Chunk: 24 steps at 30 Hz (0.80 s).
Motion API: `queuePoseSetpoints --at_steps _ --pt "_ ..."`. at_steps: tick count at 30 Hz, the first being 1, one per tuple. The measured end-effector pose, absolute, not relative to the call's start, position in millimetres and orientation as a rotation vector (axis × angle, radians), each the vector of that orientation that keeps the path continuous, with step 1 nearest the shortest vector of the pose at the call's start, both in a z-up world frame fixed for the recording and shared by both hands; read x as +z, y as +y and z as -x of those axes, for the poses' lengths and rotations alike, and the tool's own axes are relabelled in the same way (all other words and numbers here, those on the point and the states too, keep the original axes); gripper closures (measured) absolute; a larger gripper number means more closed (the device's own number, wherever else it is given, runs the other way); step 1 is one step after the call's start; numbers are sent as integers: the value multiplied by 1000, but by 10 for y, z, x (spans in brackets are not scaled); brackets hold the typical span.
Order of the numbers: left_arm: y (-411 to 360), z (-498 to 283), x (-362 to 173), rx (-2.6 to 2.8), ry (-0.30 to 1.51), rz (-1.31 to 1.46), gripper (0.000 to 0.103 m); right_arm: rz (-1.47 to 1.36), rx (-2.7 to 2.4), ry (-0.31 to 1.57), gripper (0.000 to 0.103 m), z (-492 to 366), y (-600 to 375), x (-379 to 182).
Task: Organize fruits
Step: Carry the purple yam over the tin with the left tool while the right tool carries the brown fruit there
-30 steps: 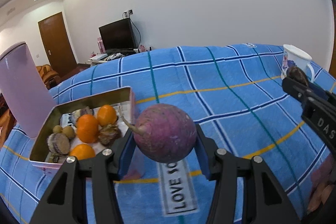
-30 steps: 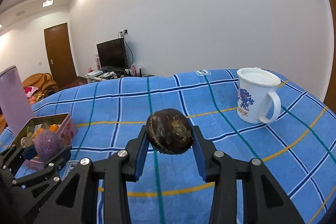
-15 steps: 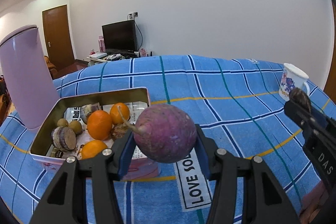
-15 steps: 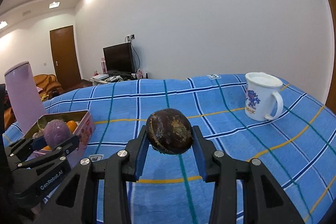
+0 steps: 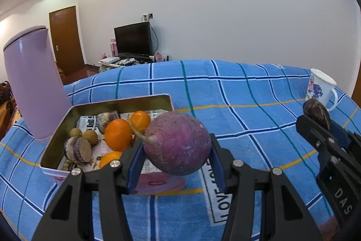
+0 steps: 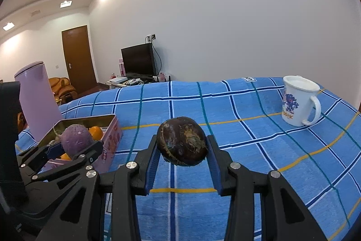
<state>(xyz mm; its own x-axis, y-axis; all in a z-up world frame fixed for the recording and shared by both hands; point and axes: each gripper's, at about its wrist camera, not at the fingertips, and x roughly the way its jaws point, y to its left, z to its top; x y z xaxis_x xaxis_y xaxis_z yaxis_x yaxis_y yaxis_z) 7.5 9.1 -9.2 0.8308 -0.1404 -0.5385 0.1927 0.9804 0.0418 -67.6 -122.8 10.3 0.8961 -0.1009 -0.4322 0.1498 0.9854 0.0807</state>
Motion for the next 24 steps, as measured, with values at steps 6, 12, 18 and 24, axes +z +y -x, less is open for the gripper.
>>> queuePoseSetpoints --at_steps 6,12,18,24 --pt "183 -91 10 -156 531 -136 49 -109 -120 428 61 685 -1163 108" --pt "369 -161 145 -130 475 -163 49 -111 -109 432 61 646 -1070 105" --pt "656 -293 115 -76 455 -131 49 -97 -85 438 61 555 -872 94" --pt "900 -394 176 -63 460 -85 49 -89 -32 436 61 435 -603 83"
